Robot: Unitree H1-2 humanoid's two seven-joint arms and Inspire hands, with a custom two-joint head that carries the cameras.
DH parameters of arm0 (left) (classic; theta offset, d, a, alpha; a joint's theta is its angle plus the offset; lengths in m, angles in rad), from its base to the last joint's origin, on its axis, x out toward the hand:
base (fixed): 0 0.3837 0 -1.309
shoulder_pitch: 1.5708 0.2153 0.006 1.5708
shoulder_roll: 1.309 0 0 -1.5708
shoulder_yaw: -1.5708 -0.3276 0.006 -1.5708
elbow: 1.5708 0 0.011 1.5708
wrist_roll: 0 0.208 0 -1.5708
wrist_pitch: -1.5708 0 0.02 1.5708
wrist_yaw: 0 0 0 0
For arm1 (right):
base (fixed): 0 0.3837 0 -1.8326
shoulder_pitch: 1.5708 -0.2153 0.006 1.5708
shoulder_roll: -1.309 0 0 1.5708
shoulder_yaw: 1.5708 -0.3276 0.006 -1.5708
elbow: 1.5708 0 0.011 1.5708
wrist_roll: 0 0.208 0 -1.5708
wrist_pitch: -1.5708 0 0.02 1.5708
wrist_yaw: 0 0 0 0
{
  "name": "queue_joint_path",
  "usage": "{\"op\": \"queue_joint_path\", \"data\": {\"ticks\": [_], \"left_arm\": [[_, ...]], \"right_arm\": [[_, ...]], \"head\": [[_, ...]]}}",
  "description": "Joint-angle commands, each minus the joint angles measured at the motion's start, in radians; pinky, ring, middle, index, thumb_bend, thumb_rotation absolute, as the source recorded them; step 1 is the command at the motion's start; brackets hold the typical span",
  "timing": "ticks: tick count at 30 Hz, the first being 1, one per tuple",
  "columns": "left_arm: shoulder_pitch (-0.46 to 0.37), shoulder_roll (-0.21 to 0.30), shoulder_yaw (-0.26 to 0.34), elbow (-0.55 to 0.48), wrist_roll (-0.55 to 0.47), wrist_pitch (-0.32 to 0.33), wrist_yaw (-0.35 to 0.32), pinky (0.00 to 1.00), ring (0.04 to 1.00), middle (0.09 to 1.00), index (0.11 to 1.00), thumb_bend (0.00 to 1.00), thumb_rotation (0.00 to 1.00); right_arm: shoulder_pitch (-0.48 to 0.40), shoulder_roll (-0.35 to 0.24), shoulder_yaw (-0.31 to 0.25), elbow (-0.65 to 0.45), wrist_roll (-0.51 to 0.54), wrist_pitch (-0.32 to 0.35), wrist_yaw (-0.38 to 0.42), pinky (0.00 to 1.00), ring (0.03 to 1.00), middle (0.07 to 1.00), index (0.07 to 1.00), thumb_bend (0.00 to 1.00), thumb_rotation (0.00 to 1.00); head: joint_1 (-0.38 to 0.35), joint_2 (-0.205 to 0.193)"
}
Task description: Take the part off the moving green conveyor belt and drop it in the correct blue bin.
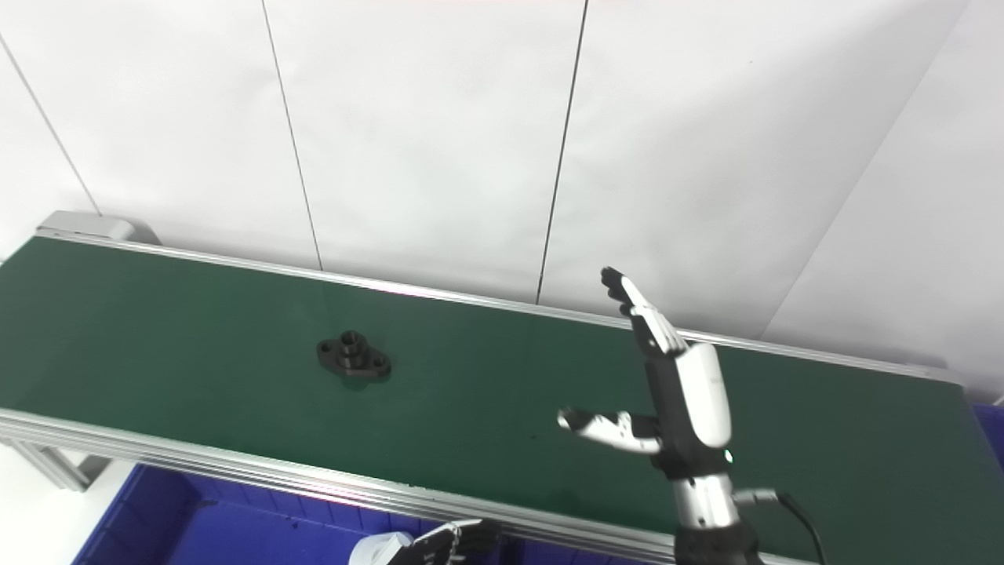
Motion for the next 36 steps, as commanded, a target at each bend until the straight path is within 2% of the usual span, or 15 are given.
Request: {"op": "queue_joint_path", "data": {"ticks": [1,4,7,11,15,19,24,26,32,36], "left_arm": [[-0.013,-0.015,-0.012,-0.003,-0.012,-0.042,0.005,0.71,0.806,0.821,0.791,0.64,0.71],[-0.018,-0.014,-0.019,0.001,-0.008,-0.043,0.014,0.71,0.802,0.818,0.788,0.62,0.70],[-0.022,-0.013,-0.021,0.005,-0.008,-0.043,0.019,0.72,0.803,0.816,0.785,0.63,0.70],[-0.029,-0.007,-0.030,0.009,0.010,-0.042,0.033,0.73,0.810,0.815,0.789,0.63,0.72],[-0.033,-0.006,-0.037,0.014,0.019,-0.043,0.046,0.74,0.819,0.819,0.789,0.65,0.72],[-0.033,-0.006,-0.043,0.012,0.029,-0.043,0.058,0.73,0.817,0.817,0.787,0.65,0.73],[-0.027,-0.008,-0.047,0.002,0.039,-0.043,0.062,0.74,0.820,0.819,0.785,0.65,0.73],[-0.025,-0.007,-0.049,-0.003,0.044,-0.043,0.065,0.74,0.820,0.820,0.787,0.65,0.73],[-0.016,-0.011,-0.048,-0.015,0.042,-0.039,0.063,0.74,0.820,0.824,0.792,0.67,0.73],[-0.010,-0.013,-0.048,-0.026,0.043,-0.031,0.059,0.75,0.824,0.825,0.794,0.68,0.74]], "right_arm": [[-0.080,0.009,0.007,0.005,-0.058,0.046,0.013,0.77,0.857,0.896,0.921,0.82,0.84],[-0.131,0.023,0.021,0.045,-0.087,0.084,0.034,0.74,0.845,0.887,0.907,0.81,0.79],[-0.171,0.034,0.037,0.082,-0.110,0.119,0.047,0.75,0.850,0.883,0.899,0.81,0.79],[-0.256,0.058,0.065,0.170,-0.161,0.195,0.070,0.74,0.849,0.876,0.886,0.83,0.75],[-0.319,0.071,0.100,0.238,-0.205,0.250,0.086,0.69,0.806,0.849,0.866,0.84,0.71],[-0.367,0.077,0.137,0.289,-0.230,0.290,0.113,0.68,0.788,0.834,0.860,0.84,0.71],[-0.417,0.082,0.183,0.354,-0.260,0.314,0.117,0.60,0.722,0.793,0.838,0.84,0.71],[-0.432,0.089,0.198,0.378,-0.268,0.325,0.117,0.54,0.660,0.745,0.824,0.84,0.68],[-0.451,0.113,0.227,0.426,-0.271,0.347,0.123,0.53,0.664,0.737,0.809,0.85,0.65],[-0.455,0.132,0.247,0.460,-0.270,0.338,0.112,0.53,0.677,0.751,0.804,0.85,0.64]], "head": [[0.001,0.000],[0.001,-0.003],[0.001,-0.003],[0.005,-0.005],[0.007,-0.008],[0.011,-0.004],[0.016,0.000],[0.018,0.002],[0.024,0.007],[0.025,0.009]]}}
